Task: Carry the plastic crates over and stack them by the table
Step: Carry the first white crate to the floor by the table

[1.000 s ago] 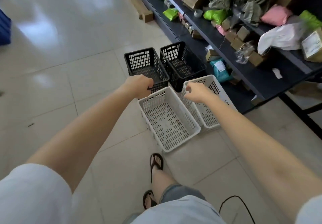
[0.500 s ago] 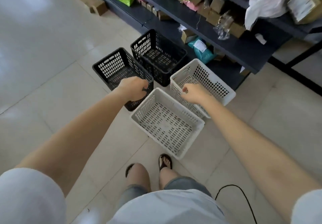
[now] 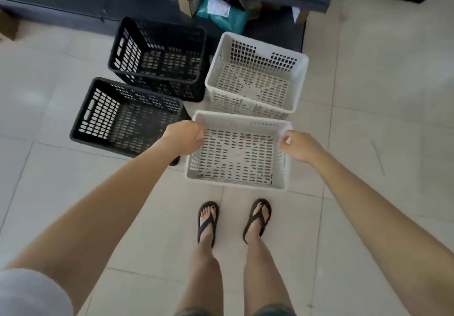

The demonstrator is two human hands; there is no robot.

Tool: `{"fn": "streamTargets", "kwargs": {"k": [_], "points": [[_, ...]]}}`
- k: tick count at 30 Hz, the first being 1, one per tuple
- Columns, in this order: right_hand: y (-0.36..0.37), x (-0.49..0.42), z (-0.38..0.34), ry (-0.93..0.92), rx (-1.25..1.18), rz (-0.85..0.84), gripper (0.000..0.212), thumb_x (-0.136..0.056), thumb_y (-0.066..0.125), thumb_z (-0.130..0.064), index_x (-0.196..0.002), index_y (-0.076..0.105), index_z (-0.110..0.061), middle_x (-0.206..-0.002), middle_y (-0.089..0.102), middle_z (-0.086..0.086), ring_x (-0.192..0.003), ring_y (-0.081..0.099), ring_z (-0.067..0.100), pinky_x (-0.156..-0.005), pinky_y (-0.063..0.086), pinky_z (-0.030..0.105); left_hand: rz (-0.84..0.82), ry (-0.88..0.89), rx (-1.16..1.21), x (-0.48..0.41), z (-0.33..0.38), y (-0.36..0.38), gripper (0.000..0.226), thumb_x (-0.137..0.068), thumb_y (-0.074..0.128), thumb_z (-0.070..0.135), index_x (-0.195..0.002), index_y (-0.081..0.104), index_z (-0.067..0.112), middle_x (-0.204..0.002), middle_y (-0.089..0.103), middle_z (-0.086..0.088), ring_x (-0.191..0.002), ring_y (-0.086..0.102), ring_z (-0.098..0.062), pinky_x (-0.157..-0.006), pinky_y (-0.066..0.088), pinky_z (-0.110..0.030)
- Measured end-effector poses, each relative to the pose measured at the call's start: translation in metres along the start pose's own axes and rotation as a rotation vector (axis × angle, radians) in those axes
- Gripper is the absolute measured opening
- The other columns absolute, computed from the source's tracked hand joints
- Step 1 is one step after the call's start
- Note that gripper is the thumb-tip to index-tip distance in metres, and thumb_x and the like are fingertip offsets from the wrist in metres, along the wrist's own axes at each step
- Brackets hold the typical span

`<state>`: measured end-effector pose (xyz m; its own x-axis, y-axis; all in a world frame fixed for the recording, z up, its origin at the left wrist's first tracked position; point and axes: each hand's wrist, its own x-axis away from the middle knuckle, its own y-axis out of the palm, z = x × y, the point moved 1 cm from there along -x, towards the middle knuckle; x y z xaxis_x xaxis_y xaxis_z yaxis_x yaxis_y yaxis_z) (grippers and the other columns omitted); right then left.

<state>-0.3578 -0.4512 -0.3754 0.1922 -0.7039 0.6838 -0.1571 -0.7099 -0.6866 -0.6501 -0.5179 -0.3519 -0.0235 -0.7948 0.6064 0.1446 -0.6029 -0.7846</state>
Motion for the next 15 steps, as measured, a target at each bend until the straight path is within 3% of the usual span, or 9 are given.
{"fn": "streamTargets", "kwargs": {"k": [4, 8, 12, 15], "points": [[0.056, -0.030, 0.030, 0.098, -0.057, 0.001, 0.035, -0.095, 0.043, -0.043, -0.113, 0.058, -0.017, -0.117, 0.063, 0.010, -0.104, 0.058, 0.030, -0.082, 0.045, 0.035, -0.029, 0.021, 0.074, -0.038, -0.029, 0.061, 0.033, -0.094, 0.047, 0.026, -0.125, 0.055, 0.020, -0.125, 0.060, -0.006, -0.113, 0.058, -0.028, -0.085, 0.050, -0.039], [0.112, -0.078, 0.062, 0.150, -0.074, 0.013, 0.037, -0.095, 0.042, -0.040, -0.117, 0.055, -0.013, -0.121, 0.060, 0.011, -0.105, 0.057, 0.030, -0.078, 0.042, 0.033, -0.063, -0.003, 0.070, -0.087, -0.061, 0.132, 0.037, -0.092, 0.049, 0.023, -0.129, 0.052, 0.016, -0.125, 0.058, -0.010, -0.114, 0.056, -0.031, -0.091, 0.050, -0.046], [0.162, -0.125, 0.097, 0.205, -0.055, 0.020, 0.046, -0.094, 0.045, -0.041, -0.133, 0.046, -0.016, -0.132, 0.049, 0.014, -0.117, 0.050, 0.033, -0.092, 0.043, 0.039, -0.158, -0.018, 0.003, -0.139, -0.077, 0.193, 0.044, -0.091, 0.050, 0.022, -0.135, 0.045, 0.016, -0.130, 0.052, -0.011, -0.121, 0.049, -0.031, -0.095, 0.048, -0.048], [0.188, -0.162, 0.121, 0.255, -0.012, 0.036, 0.048, -0.093, 0.049, -0.037, -0.136, 0.042, -0.016, -0.134, 0.043, 0.015, -0.120, 0.046, 0.035, -0.093, 0.044, 0.043, -0.200, -0.064, -0.065, -0.178, -0.082, 0.228, 0.050, -0.090, 0.052, 0.023, -0.138, 0.038, 0.015, -0.132, 0.044, -0.013, -0.125, 0.041, -0.033, -0.096, 0.048, -0.047]]}}
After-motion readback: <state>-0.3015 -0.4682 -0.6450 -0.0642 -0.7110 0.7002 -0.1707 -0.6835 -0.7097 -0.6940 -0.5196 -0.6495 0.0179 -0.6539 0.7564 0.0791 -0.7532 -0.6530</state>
